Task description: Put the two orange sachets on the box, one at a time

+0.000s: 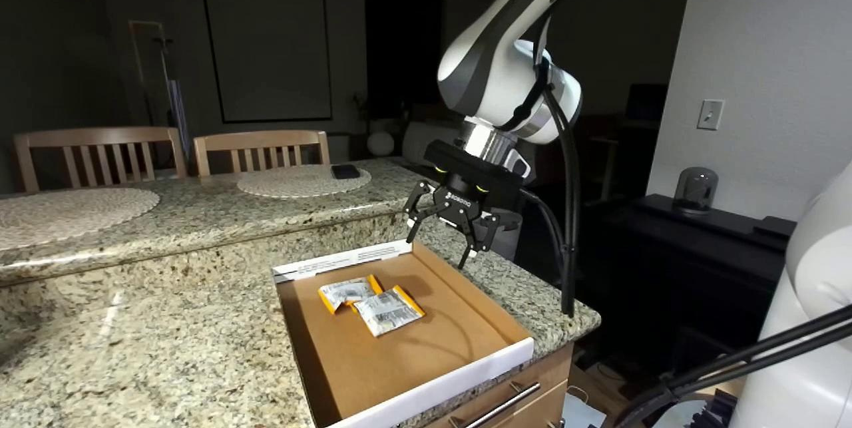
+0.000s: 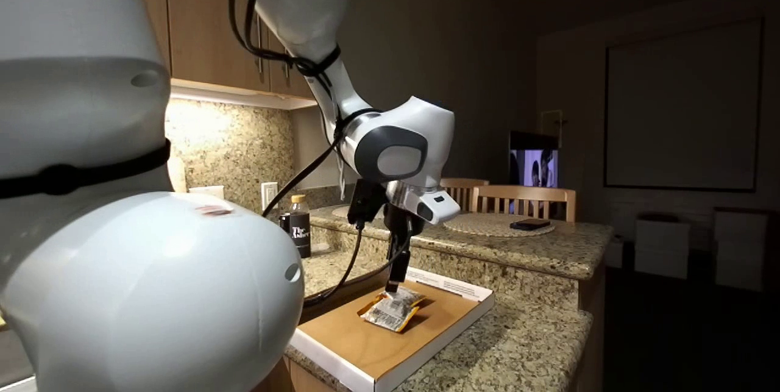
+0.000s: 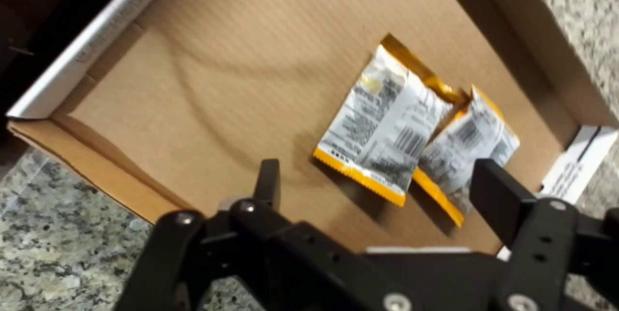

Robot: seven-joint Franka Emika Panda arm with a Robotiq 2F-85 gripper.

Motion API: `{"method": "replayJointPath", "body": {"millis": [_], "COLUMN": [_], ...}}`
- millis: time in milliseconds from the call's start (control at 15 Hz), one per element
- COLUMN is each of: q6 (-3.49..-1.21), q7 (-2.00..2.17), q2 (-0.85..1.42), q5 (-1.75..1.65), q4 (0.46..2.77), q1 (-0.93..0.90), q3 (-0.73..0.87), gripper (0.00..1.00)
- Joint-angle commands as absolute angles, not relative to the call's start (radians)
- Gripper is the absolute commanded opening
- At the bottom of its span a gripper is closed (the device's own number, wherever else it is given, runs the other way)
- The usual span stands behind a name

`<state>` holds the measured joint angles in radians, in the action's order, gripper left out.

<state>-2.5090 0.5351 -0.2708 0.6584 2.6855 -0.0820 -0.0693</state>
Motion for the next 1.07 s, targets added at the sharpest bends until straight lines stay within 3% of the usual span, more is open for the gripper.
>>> {"method": "replayJointPath", "body": {"millis": [0, 400, 667, 1000], "q6": [-2.278, -1.828, -1.643, -1.773], "q7": [0.573, 0.621, 0.584, 0.466], "q2": [-0.368, -0.397, -0.405, -0.524], "q5": [0.494, 0.235, 0.083, -0.054], "q4": [2.657, 2.452, 2.386, 2.496], "q1": [-0.066, -0.077, -0.082, -0.089], "q3": [-0.109, -0.183, -0.231, -0.215], "gripper": [1.00, 1.00, 1.00, 1.00]}}
